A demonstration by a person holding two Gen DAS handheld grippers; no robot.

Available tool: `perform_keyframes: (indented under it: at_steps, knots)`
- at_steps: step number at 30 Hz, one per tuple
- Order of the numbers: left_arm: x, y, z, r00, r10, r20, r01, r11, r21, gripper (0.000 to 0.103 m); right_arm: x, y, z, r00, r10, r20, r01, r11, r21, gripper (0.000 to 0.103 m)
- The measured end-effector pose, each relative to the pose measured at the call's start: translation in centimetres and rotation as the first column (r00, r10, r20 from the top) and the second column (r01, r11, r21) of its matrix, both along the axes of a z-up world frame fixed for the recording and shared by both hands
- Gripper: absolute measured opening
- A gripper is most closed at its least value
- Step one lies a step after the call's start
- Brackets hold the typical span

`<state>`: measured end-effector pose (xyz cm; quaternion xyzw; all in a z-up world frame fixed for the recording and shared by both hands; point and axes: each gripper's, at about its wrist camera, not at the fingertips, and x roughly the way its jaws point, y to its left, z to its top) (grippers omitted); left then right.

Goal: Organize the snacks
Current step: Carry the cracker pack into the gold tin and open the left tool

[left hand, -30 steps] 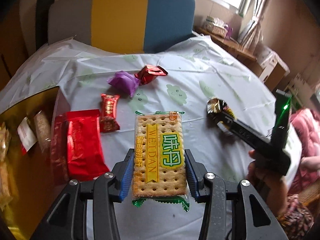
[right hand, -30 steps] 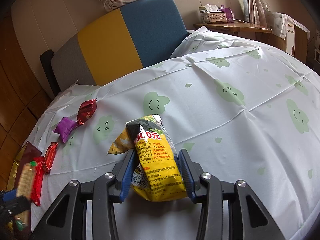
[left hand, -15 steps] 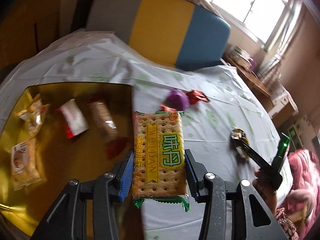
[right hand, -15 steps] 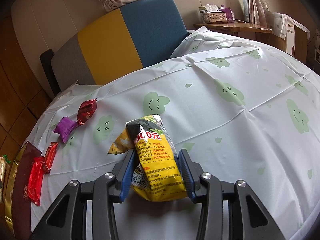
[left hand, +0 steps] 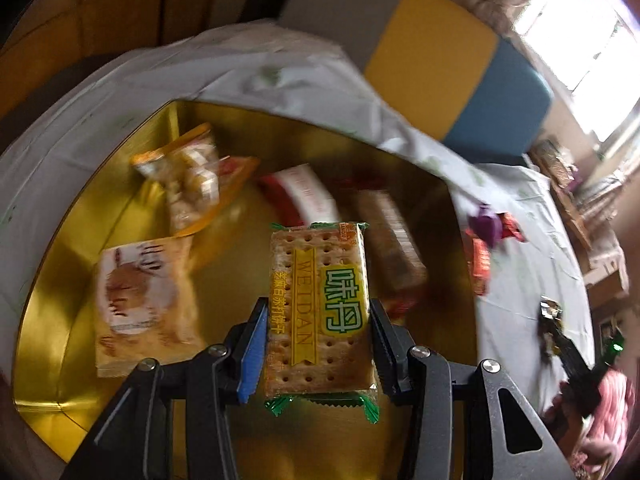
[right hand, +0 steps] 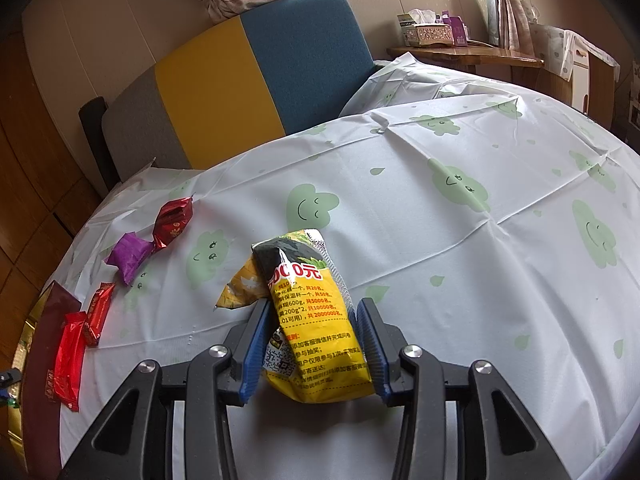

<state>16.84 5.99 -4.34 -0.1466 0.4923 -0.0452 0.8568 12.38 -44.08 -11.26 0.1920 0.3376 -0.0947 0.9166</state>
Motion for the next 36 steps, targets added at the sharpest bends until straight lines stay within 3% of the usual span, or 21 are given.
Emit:
perform_keyframes:
  at_steps: [6,12,15,18,31,36]
  knots:
    - [1.3,1.3,-1.9,0.998,0.010,-0.063,-0.007,0.999,0.047,0.048,0.0,0.0,0.0,1.000,0.000,-0.001,0.000,1.000,-0.001,0.044]
    - [2.5,2.1,-2.1,0.997,0.011,-0.074,-0.005,0.996,0.088,0.048,0.0,0.0,0.0,1.000,0.000,0.000,0.000,1.000,-0.001,0.044]
    - [2.6,3.0,-2.1,0.995,0.051,-0.083,-0.039,0.989,0.143,0.048,0.0,0.0,0.0,1.000,0.000,0.000,0.000,1.000,-0.001,0.044]
    - [2.5,3.4,-2.2,0.993,0.072,-0.091,-0.059,0.988,0.140,0.063,0.0,0.0,0.0,1.000,0.000,0.000,0.000,1.000,0.000,0.044]
    - [-3.2,1.1,-0.3,0.998,0.029,0.056,-0.039,0.981,0.188,0.066,0.0,0.0,0.0,1.000,0.000,0.000,0.000,1.000,-0.001,0.044]
    - [-4.2,0.2,0.0,0.997,0.001,0.075,-0.017,0.976,0.219,0.068,0.0,0.3,0.2,1.000,-0.012,-0.010,0.012,0.999,-0.033,0.044]
